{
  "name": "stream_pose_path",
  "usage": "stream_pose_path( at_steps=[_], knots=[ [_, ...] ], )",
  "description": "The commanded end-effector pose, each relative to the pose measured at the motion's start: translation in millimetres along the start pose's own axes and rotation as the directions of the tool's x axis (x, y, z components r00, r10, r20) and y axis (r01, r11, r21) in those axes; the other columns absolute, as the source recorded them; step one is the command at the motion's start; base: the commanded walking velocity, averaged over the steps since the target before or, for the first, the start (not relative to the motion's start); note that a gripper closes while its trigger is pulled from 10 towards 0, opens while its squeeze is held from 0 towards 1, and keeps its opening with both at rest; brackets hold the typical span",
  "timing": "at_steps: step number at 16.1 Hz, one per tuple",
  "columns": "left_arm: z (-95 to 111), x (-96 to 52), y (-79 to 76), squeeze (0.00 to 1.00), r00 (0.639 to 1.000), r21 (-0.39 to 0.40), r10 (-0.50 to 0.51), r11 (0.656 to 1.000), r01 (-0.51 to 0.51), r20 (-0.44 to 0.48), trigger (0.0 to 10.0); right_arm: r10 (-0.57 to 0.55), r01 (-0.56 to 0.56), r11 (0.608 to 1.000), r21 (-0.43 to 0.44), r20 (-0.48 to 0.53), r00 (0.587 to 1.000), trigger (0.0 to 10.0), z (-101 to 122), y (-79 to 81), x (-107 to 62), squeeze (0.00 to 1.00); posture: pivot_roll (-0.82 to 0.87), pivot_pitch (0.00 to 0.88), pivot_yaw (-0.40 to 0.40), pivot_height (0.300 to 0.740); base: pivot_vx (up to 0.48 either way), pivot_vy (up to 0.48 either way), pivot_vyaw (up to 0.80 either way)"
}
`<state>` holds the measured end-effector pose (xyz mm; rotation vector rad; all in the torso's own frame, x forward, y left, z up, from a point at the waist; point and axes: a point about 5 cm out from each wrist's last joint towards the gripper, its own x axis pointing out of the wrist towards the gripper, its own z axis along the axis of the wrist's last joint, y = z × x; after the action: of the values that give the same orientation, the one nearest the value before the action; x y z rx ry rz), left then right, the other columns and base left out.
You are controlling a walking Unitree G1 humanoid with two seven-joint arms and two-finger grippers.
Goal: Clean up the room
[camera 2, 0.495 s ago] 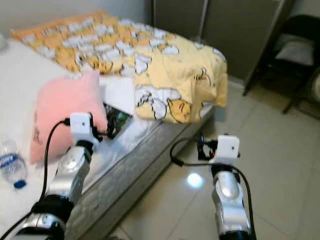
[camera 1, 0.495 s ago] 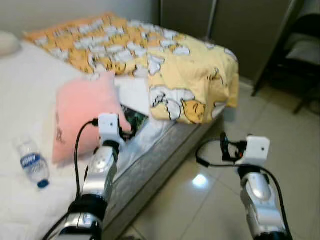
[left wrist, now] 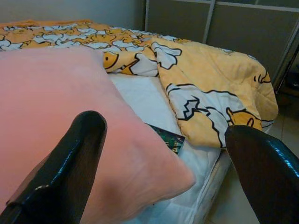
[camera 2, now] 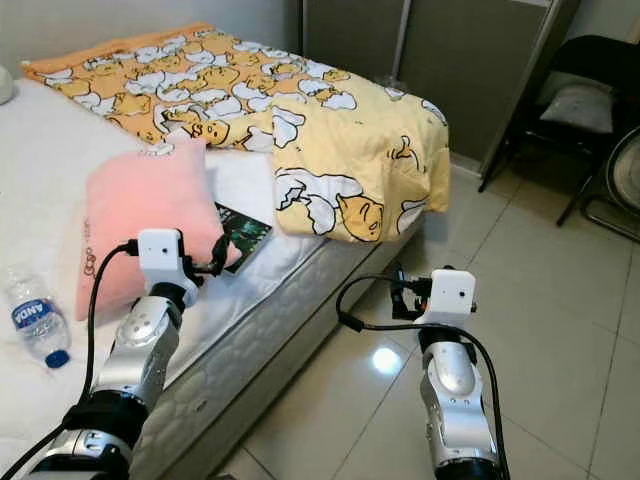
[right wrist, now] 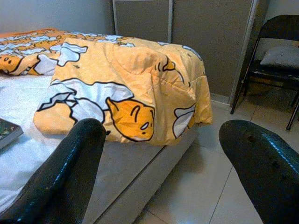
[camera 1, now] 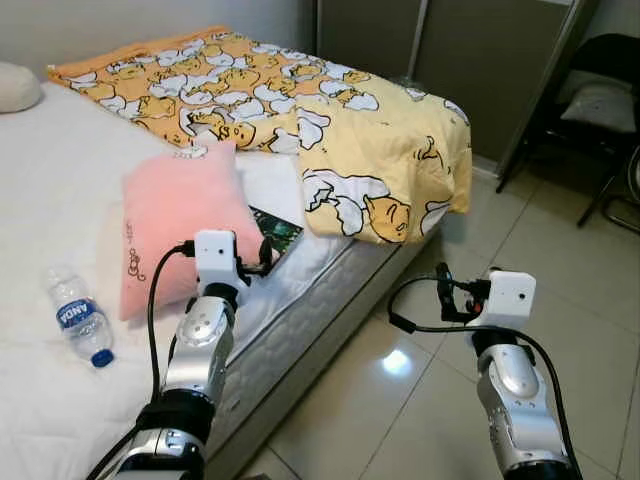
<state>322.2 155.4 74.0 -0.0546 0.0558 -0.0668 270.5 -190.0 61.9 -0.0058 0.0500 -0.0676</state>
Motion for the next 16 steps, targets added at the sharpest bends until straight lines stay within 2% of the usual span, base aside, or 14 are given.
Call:
stream_pose_path(
  at_steps=[1,3,5,6,7,11,13,14,16],
  knots=[
    [4,4.5,-4.8,0.00,1.000,0.006,-0.007,1.000,0.007,0.009,10.0,-0.009,0.009,1.000,-0.009,0.016,1.000,10.0,4,-2.3,3.5,0.14,-0.15,0.000,0.031,0.740,0.000,-0.450,0.00],
    [3,4.8,-5.4,0.00,1.000,0.000,-0.002,1.000,0.002,0.005,10.0,-0.009,0.009,1.000,-0.018,0.015,1.000,10.0,5,-3.3,3.8,0.14,-0.15,0.000,0.030,0.740,0.000,-0.443,0.00],
    [2,4.7,-2.8,0.00,1.000,-0.035,0.026,0.999,-0.026,0.001,10.0,-0.027,0.027,1.000,-0.009,0.018,0.999,10.0,5,-5.3,3.4,0.14,-0.15,0.000,0.029,0.740,0.000,0.000,0.00],
    [4,4.9,2.5,0.00,0.999,-0.030,0.047,0.998,-0.047,0.009,10.0,-0.059,0.059,0.998,0.016,0.031,0.998,10.0,7,-9.2,2.0,0.11,-0.15,0.000,0.029,0.740,0.000,0.000,0.00],
    [7,4.4,9.2,0.00,0.997,-0.031,0.072,0.997,-0.072,0.020,10.0,-0.051,0.050,0.999,0.016,0.050,0.997,10.0,9,-9.6,-0.5,0.14,-0.15,0.000,0.032,0.740,0.000,0.000,0.00],
    [7,4.6,10.5,0.00,0.997,-0.031,0.080,0.996,-0.080,0.017,10.0,-0.052,0.051,0.999,0.006,0.046,0.998,10.0,9,-8.9,0.0,0.18,-0.15,0.000,0.032,0.740,0.000,0.000,0.41],
    [5,5.5,8.1,0.00,0.997,-0.021,0.076,0.997,-0.076,0.005,10.0,-0.080,0.080,0.996,0.027,0.025,0.996,10.0,6,-9.8,2.5,0.11,-0.15,0.000,0.033,0.740,0.000,0.000,0.20],
    [5,5.5,8.3,0.00,0.997,-0.021,0.076,0.997,-0.076,0.004,10.0,-0.076,0.075,0.997,0.024,0.022,0.997,10.0,6,-9.8,2.2,0.10,-0.15,0.000,0.034,0.740,0.000,0.000,0.00],
    [4,5.6,8.3,0.00,0.997,-0.020,0.074,0.997,-0.074,-0.001,10.0,-0.057,0.057,0.998,0.011,0.035,0.998,10.0,7,-7.8,0.1,0.16,-0.15,0.000,0.035,0.740,0.000,0.000,0.33]
  ],
)
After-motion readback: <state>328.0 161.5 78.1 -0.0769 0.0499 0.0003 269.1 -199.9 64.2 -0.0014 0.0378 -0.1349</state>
